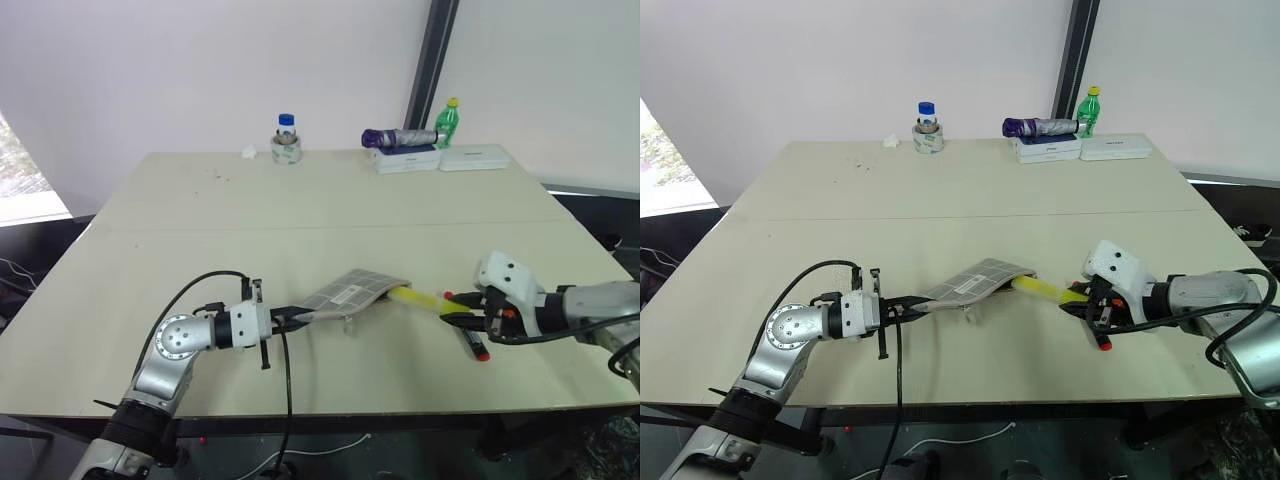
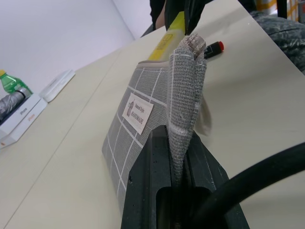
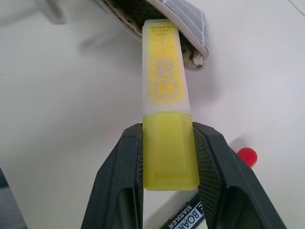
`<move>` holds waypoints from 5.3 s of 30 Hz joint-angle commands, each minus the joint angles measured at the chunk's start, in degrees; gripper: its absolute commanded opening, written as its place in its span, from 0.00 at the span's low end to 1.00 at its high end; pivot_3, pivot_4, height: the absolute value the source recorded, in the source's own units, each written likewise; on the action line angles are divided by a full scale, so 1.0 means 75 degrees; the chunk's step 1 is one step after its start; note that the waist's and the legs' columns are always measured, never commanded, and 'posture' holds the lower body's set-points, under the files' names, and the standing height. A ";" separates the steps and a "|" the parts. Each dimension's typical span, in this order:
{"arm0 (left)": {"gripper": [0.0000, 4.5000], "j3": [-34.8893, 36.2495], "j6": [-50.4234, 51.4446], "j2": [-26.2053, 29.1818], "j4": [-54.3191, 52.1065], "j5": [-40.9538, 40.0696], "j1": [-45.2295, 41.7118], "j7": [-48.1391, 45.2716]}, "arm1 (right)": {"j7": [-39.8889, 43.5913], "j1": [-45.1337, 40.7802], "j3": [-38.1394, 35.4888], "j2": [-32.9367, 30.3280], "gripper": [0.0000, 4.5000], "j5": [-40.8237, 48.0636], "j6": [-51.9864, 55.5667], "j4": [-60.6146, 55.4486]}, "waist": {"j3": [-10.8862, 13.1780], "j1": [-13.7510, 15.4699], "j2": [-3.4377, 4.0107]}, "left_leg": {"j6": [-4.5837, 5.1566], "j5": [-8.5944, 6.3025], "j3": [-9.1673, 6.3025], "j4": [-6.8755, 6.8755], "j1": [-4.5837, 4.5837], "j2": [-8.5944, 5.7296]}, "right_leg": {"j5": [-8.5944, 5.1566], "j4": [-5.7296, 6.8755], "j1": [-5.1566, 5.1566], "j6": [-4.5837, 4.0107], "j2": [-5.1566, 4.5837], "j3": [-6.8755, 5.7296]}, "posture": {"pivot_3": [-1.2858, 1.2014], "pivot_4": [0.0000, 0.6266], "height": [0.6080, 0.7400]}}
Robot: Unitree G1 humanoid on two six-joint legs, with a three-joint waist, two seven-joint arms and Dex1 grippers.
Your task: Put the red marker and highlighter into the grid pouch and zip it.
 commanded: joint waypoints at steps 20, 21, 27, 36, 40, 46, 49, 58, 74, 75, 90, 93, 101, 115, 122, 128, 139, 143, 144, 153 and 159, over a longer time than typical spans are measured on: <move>0.00 0.0246 0.0036 -0.0017 -0.0091 -0.0297 -0.0010 0.0178 | -0.0200 0.0329 -0.1046 0.0025 0.20 0.0636 0.0339 -0.0230 | 0.0000 0.0002 0.0000 | 0.0000 0.0000 -0.0001 0.0002 0.0002 0.0000 | 0.0001 0.0000 0.0006 0.0001 0.0001 -0.0001 | 0.52 0.24 0.97; 0.00 0.0245 0.0038 -0.0017 -0.0098 -0.0299 -0.0005 0.0178 | -0.0217 0.0337 -0.1041 0.0015 0.20 0.0657 0.0348 -0.0244 | 0.0000 0.0002 0.0000 | 0.0000 0.0000 -0.0001 0.0003 0.0002 0.0000 | 0.0000 0.0000 0.0006 0.0000 0.0001 -0.0001 | 0.52 0.24 0.97; 0.00 0.0183 0.0088 -0.0042 -0.0223 -0.0320 0.0031 0.0152 | -0.0382 0.0255 -0.0769 0.0094 0.20 0.0797 0.0390 -0.0352 | 0.0000 0.0000 0.0000 | 0.0000 0.0000 -0.0001 0.0004 0.0002 0.0000 | 0.0001 0.0000 0.0007 0.0001 0.0001 -0.0001 | 0.52 0.24 0.97; 0.00 -0.0077 -0.0256 0.0048 -0.0300 -0.0157 -0.0025 -0.0244 | -0.0101 -0.0168 0.0269 0.0115 0.20 0.0675 0.0249 -0.0491 | 0.0000 -0.0005 0.0000 | 0.0000 0.0000 -0.0001 0.0006 0.0004 0.0000 | 0.0001 0.0000 0.0009 0.0000 0.0001 -0.0001 | 0.52 0.24 0.97; 0.00 -0.0180 -0.0444 0.0087 -0.0297 -0.0108 -0.0093 -0.0425 | -0.0005 -0.0543 0.0819 0.0249 0.20 0.0607 0.0188 -0.0522 | 0.0000 -0.0005 0.0000 | 0.0000 0.0000 -0.0002 0.0007 0.0003 0.0000 | 0.0001 0.0000 0.0009 0.0000 0.0001 -0.0001 | 0.52 0.24 0.97; 0.00 -0.0347 -0.0554 0.0065 -0.0452 -0.0143 -0.0160 -0.0626 | 0.0144 -0.1163 0.1787 0.0685 0.20 0.0535 0.0118 -0.0765 | 0.0000 -0.0014 0.0000 | 0.0000 0.0000 -0.0005 0.0007 0.0004 0.0000 | 0.0001 0.0000 0.0009 0.0000 0.0001 -0.0003 | 0.52 0.24 0.97; 0.00 -0.0440 -0.0567 0.0083 -0.0553 -0.0168 -0.0168 -0.0726 | 0.0120 -0.1413 0.2007 0.0907 0.20 0.0436 0.0087 -0.0710 | 0.0000 -0.0012 0.0000 | 0.0000 0.0000 -0.0006 0.0007 0.0003 0.0000 | 0.0001 0.0000 0.0008 0.0000 0.0002 -0.0003 | 0.52 0.24 0.97; 0.00 -0.0099 -0.0250 0.0086 -0.0340 -0.0208 -0.0207 -0.0394 | 0.0094 -0.1117 0.1230 0.0540 0.65 0.0303 -0.0152 -0.0353 | 0.0000 0.0003 0.0000 | 0.0000 0.0000 -0.0007 0.0008 0.0003 -0.0002 | 0.0001 0.0000 0.0010 0.0001 0.0002 -0.0003 | 0.52 0.24 0.97; 0.00 0.0352 -0.0715 -0.0409 0.0943 0.0584 -0.0759 0.1359 | -0.1363 0.0876 -0.1070 0.0623 0.85 0.0385 0.1219 0.0366 | -0.0001 -0.0003 -0.0001 | 0.0001 0.0000 -0.0005 0.0013 0.0009 -0.0005 | 0.0005 0.0003 0.0024 0.0007 0.0002 -0.0007 | 0.52 0.24 0.97; 0.00 0.0320 -0.0738 -0.0437 0.0962 0.0600 -0.0754 0.1377 | -0.1473 0.0944 -0.1037 0.0701 0.85 0.0361 0.1286 0.0441 | -0.0001 -0.0017 0.0000 | 0.0001 0.0000 -0.0005 0.0014 0.0010 -0.0004 | 0.0005 0.0004 0.0024 0.0007 0.0002 -0.0007 | 0.52 0.24 0.97; 0.00 0.0034 -0.0631 -0.0894 0.0895 0.0669 -0.0563 0.1428 | -0.1822 0.0919 -0.0580 0.0911 0.04 0.0138 0.1257 0.0690 | -0.0002 -0.0006 0.0000 | 0.0002 0.0001 -0.0004 0.0021 0.0013 -0.0005 | 0.0006 0.0006 0.0033 0.0009 0.0004 -0.0010 | 0.52 0.24 0.97; 0.00 -0.0043 -0.0603 -0.1047 0.0895 0.0694 -0.0567 0.1503 | -0.1665 0.1024 -0.0532 0.0629 0.04 -0.0023 0.1002 0.0445 | -0.0002 -0.0005 0.0000 | 0.0002 0.0001 -0.0005 0.0022 0.0014 -0.0006 | 0.0006 0.0006 0.0035 0.0009 0.0003 -0.0010 | 0.52 0.24 0.97; 0.00 -0.0145 -0.0636 -0.1122 0.0961 0.0620 -0.0644 0.1375 | -0.0677 0.0952 -0.1182 -0.0273 0.04 0.0272 0.0455 -0.0537 | -0.0003 -0.0002 0.0002 | 0.0003 0.0000 -0.0004 0.0024 0.0014 -0.0006 | 0.0006 0.0005 0.0036 0.0010 0.0004 -0.0013 | 0.52 0.24 0.97; 0.00 -0.0233 -0.0588 -0.1100 0.0735 0.0511 -0.0545 0.1145 | -0.0398 0.0168 -0.0352 -0.0638 0.04 -0.0256 -0.0274 -0.0379 | -0.0002 0.0001 0.0002 | 0.0003 -0.0001 -0.0008 0.0029 0.0014 -0.0006 | 0.0006 0.0001 0.0042 0.0010 0.0002 -0.0018 | 0.52 0.24 0.97; 0.00 -0.0328 -0.0495 -0.1038 0.0478 0.0418 -0.0454 0.0926 | -0.0269 -0.0364 0.0316 -0.0556 0.04 -0.0635 -0.0709 -0.0206 | -0.0002 -0.0008 0.0002 | 0.0003 -0.0001 -0.0012 0.0029 0.0014 -0.0006 | 0.0006 0.0002 0.0041 0.0010 0.0002 -0.0017 | 0.52 0.24 0.97; 0.00 -0.0537 -0.0263 -0.0820 0.0101 0.0229 -0.0361 0.0396 | 0.0063 -0.0752 0.1170 -0.0648 0.04 -0.1459 -0.1784 -0.0223 | -0.0003 -0.0009 0.0002 | 0.0003 -0.0001 -0.0013 0.0028 0.0014 -0.0005 | 0.0006 0.0001 0.0039 0.0010 0.0002 -0.0016 | 0.52 0.24 0.97; 0.00 -0.0604 0.0085 -0.0635 -0.0025 0.0016 -0.0489 -0.0206 | 0.0677 -0.1667 0.2268 -0.0319 0.04 -0.2470 -0.3262 -0.0288 | -0.0002 -0.0012 0.0003 | 0.0002 -0.0001 -0.0016 0.0026 0.0013 -0.0005 | 0.0006 0.0000 0.0037 0.0009 0.0002 -0.0015 | 0.52 0.24 0.97; 0.00 -0.0604 0.0130 -0.0660 -0.0057 0.0007 -0.0516 -0.0264 | 0.0788 -0.1838 0.2463 -0.0081 0.16 -0.2595 -0.3157 -0.0234 | -0.0002 -0.0011 0.0003 | 0.0002 -0.0001 -0.0017 0.0026 0.0013 -0.0005 | 0.0006 0.0000 0.0037 0.0009 0.0002 -0.0015 | 0.52 0.24 0.97; 0.00 -0.0598 0.0138 -0.0668 -0.0061 0.0012 -0.0517 -0.0268 | 0.0785 -0.1851 0.2456 -0.0052 0.28 -0.2639 -0.3141 -0.0210 | -0.0002 -0.0009 0.0003 | 0.0002 -0.0001 -0.0017 0.0026 0.0013 -0.0005 | 0.0006 0.0000 0.0037 0.0009 0.0002 -0.0015 | 0.52 0.24 0.97; 0.00 -0.0195 0.0787 -0.0871 -0.0174 -0.0225 -0.0476 0.0373 | 0.0513 -0.1621 0.1266 -0.0120 0.81 -0.2338 -0.2503 -0.0042 | -0.0002 0.0000 0.0003 | 0.0003 -0.0001 -0.0019 0.0027 0.0013 -0.0005 | 0.0006 0.0000 0.0037 0.0009 0.0001 -0.0014 | 0.52 0.24 0.97; 0.00 0.0473 0.1768 -0.1712 -0.0015 -0.0454 -0.0952 0.1890 | 0.0062 -0.1541 -0.0498 0.0864 0.81 -0.0024 0.0391 -0.0568 | -0.0001 0.0012 -0.0002 | 0.0003 -0.0001 -0.0025 0.0034 0.0012 -0.0006 | 0.0007 0.0000 0.0042 0.0010 0.0002 -0.0016 | 0.52 0.24 0.97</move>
